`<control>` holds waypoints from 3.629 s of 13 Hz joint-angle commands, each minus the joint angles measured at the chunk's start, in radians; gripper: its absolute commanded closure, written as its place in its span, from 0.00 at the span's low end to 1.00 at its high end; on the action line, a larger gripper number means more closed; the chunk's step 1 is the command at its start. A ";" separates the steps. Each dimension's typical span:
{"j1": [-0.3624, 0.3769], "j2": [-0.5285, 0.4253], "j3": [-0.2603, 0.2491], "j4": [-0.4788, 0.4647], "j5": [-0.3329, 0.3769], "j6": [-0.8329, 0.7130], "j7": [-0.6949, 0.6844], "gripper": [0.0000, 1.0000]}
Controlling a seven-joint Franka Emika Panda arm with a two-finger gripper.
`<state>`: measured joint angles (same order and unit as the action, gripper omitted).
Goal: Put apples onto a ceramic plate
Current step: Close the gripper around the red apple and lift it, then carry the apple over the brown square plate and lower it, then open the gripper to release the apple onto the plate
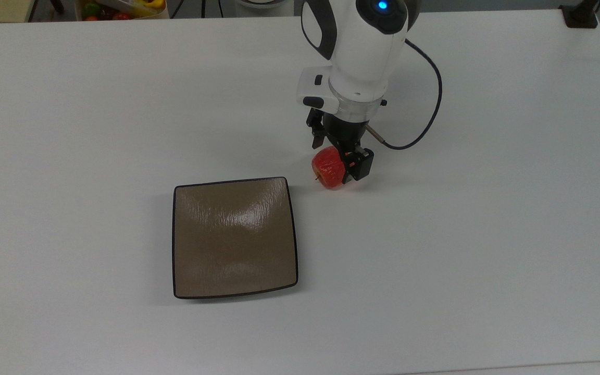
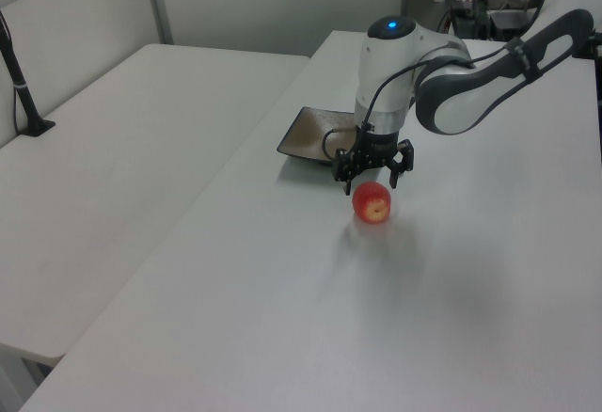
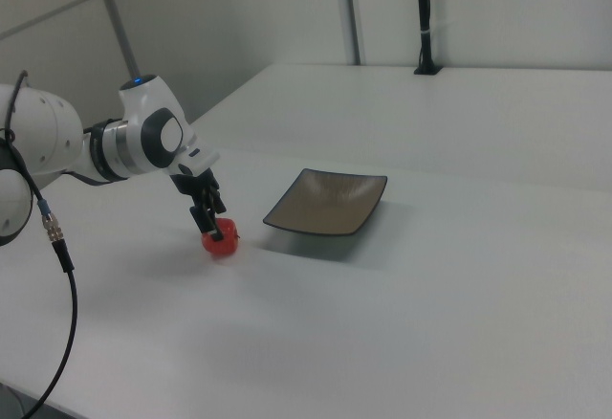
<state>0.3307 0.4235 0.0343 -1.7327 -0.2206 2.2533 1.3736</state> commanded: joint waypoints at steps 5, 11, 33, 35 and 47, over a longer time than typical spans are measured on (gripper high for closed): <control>0.014 0.032 0.010 -0.001 -0.063 0.026 0.030 0.30; 0.010 0.028 0.012 0.021 -0.091 0.026 0.028 0.52; -0.130 0.003 -0.070 0.143 -0.089 0.135 0.021 0.01; -0.130 0.003 -0.070 0.143 -0.089 0.135 0.021 0.00; -0.128 -0.026 -0.065 0.145 -0.076 0.020 -0.195 0.00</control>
<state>0.1984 0.4335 -0.0296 -1.5687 -0.2971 2.3329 1.2767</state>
